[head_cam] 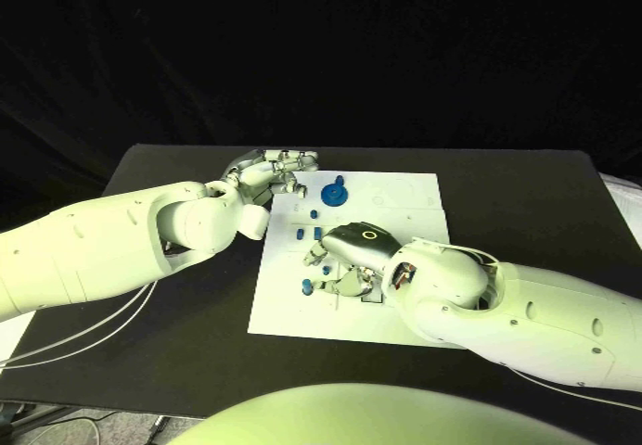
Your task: Assemble the parts on the task board
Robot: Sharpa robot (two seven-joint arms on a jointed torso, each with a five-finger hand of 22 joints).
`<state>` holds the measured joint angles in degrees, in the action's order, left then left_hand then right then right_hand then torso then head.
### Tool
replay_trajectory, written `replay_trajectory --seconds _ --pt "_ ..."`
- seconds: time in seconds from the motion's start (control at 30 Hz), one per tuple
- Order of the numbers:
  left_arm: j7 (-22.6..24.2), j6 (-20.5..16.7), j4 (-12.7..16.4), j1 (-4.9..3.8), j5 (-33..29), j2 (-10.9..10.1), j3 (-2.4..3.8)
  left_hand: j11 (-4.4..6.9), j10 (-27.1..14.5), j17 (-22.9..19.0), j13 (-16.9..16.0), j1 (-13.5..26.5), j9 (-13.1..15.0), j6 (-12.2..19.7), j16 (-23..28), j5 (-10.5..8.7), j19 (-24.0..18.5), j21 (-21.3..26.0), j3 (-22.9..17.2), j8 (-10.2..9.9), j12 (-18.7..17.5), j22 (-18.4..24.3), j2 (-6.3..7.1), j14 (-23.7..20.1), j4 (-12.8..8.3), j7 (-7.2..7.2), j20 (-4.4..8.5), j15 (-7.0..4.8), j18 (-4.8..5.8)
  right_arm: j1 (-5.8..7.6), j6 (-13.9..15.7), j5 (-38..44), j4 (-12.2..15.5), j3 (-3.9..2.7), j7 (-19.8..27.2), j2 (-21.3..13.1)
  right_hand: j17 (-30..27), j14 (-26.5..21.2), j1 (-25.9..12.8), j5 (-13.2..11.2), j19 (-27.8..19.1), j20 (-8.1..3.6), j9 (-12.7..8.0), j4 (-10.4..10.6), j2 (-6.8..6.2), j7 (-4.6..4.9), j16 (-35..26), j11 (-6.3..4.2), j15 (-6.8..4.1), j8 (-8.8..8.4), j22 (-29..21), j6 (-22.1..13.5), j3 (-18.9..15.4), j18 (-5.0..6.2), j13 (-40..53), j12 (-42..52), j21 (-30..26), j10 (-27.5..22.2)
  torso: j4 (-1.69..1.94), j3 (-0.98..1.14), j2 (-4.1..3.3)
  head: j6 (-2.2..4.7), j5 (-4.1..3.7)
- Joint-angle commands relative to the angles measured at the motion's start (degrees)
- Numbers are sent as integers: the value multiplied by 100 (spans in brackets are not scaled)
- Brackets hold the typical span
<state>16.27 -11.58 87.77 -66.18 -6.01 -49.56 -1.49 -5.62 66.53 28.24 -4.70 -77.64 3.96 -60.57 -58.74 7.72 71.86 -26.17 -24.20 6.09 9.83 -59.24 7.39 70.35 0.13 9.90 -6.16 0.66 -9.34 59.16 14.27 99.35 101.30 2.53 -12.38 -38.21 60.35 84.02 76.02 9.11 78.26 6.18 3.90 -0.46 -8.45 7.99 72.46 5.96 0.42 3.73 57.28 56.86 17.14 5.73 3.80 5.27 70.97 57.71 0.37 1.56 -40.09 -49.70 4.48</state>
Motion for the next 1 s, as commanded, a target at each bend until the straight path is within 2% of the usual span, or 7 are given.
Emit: replay_trajectory --seconds 0.03,0.27,0.4,0.5,0.57,0.67,1.0 --pt "-4 120 4 -1 4 1 4 -3 -46 -4 5 -20 -5 36 21 2 -27 35 36 24 21 5 -45 -37 12 6 -22 9 -104 89 672 -365 228 -34 37 -293 -85 71 66 33 -65 -3 10 3 34 48 -71 -28 5 7 -60 38 -49 80 10 70 -56 83 -8 -12 4 35 -64" --pt "-7 120 44 -1 8 -35 4 -3 -46 -4 5 -20 -5 36 21 2 -27 35 36 24 21 5 -45 -37 12 6 -22 9 -104 399 698 -1526 724 -63 -494 -1338 238 175 -56 142 135 -48 40 173 176 89 143 -160 -87 59 354 294 -45 1 134 540 204 1124 -33 -27 10 92 -245" --pt "-2 112 101 -1 16 -72 4 -3 -46 -4 5 -20 -5 36 21 2 -27 35 36 24 21 5 -45 -37 12 6 -22 9 -104 483 555 -2099 946 -40 -1176 -1937 908 326 -698 405 396 -162 43 606 9 -27 606 -301 -197 91 963 301 -421 -112 445 1002 609 1853 -83 -45 16 114 -307" --pt "3 100 126 -1 19 -89 4 -3 -46 -4 5 -20 -5 36 21 2 -27 35 36 24 21 5 -45 -37 12 6 -22 9 -104 477 332 -2287 1069 24 -1600 -2274 1070 336 -872 556 475 -343 111 878 -32 -154 757 -457 -368 307 1189 315 -960 -157 1418 2078 780 2062 -110 -52 23 118 -327" --pt "7 96 135 -2 20 -100 4 -3 -46 -4 5 -20 -5 36 21 2 -27 35 36 24 21 5 -45 -37 12 6 -22 9 -104 432 289 -2212 1130 53 -1760 -2411 1287 353 -671 653 524 -323 155 933 20 -140 910 -439 -419 480 1396 204 -1310 -196 4180 4606 911 2067 -128 -55 27 135 -350" --pt "12 92 134 -2 21 -108 4 -3 -46 -4 5 -20 -5 36 21 2 -27 35 36 24 21 5 -45 -37 12 6 -22 9 -104 374 275 -2056 1166 74 -1912 -2511 1529 380 -554 724 548 -348 191 1020 196 -181 1055 -438 -323 633 1508 138 -1506 -203 5694 5956 981 2159 -155 -60 39 134 -351" --pt "19 101 112 -2 22 -98 4 -6 -56 -17 6 -21 -6 46 24 -6 -25 42 48 25 26 11 -44 -42 7 9 -24 11 -103 250 123 -1714 1158 108 -2125 -2503 1685 387 -535 802 544 -299 242 1328 404 -154 1160 -427 -309 924 1574 -17 -2043 -216 6674 6716 1028 2152 -167 -70 54 124 -363"
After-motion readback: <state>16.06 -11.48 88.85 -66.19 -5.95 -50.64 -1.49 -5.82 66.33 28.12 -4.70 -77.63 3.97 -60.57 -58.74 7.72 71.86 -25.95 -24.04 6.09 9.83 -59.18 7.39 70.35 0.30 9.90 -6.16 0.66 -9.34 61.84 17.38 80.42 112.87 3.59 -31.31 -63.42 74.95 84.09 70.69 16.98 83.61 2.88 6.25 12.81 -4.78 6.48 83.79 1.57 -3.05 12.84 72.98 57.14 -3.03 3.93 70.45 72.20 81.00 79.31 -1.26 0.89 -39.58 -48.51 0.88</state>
